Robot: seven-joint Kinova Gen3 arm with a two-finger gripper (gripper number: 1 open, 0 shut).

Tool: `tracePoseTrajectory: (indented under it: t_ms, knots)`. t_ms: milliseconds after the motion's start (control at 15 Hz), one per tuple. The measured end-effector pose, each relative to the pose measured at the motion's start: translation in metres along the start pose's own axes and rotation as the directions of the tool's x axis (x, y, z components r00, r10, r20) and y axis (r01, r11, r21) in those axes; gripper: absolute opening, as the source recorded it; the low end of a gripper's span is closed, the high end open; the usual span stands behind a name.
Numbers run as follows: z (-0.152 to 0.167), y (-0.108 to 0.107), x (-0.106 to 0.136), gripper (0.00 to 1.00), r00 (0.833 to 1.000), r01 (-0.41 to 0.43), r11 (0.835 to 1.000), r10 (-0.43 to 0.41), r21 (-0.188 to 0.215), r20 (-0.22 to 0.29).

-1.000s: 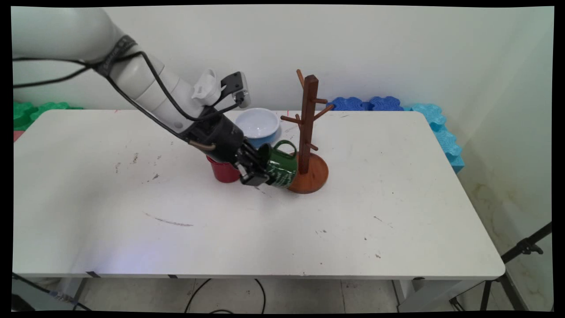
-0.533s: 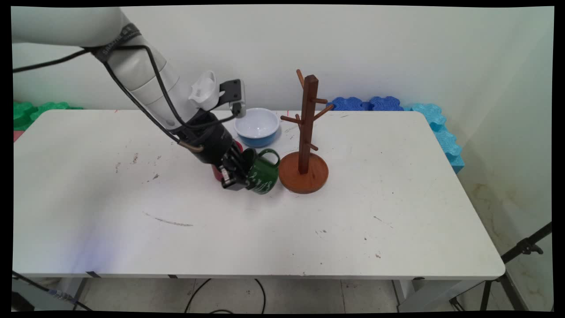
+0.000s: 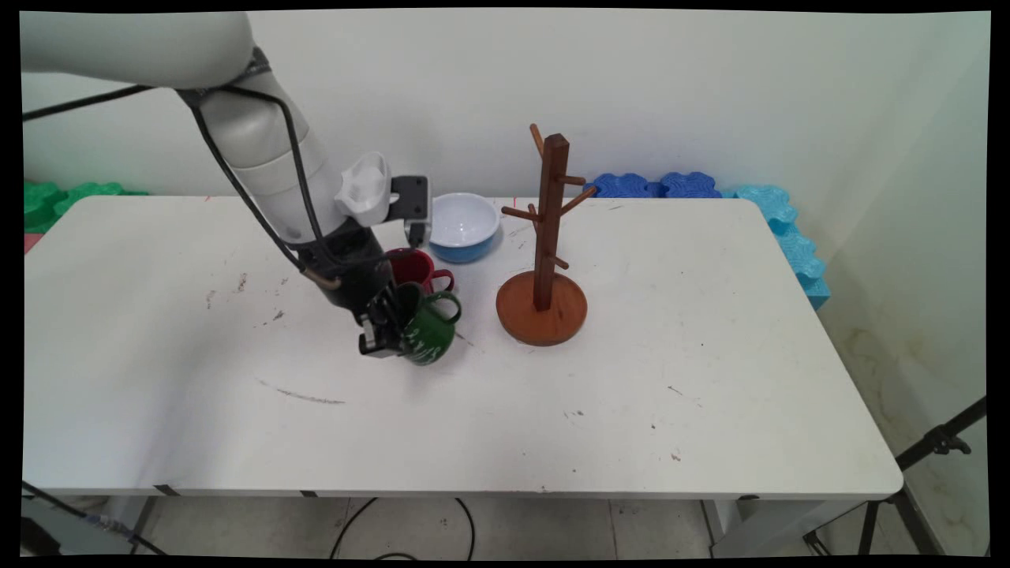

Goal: Place the picked object on the table

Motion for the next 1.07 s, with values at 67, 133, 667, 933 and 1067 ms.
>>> tracePoseTrajectory:
  t_ms: [67, 133, 667, 933, 1067]
  knots:
    - [0.002, 0.001, 0.000, 0.00, 1.000, -0.003, 1.000, 0.003, 0.002, 0.017]
    - [0.004, 0.002, 0.001, 0.00, 0.999, -0.005, 1.000, 0.005, 0.003, 0.037]
    - [0.025, 0.007, 0.013, 0.00, 0.990, -0.008, 1.000, 0.007, 0.006, 0.140]
    - [0.036, 0.009, 0.020, 0.00, 0.985, -0.008, 1.000, 0.007, 0.002, 0.170]
    - [0.040, 0.010, 0.025, 0.00, 0.984, -0.011, 1.000, 0.010, 0.000, 0.179]
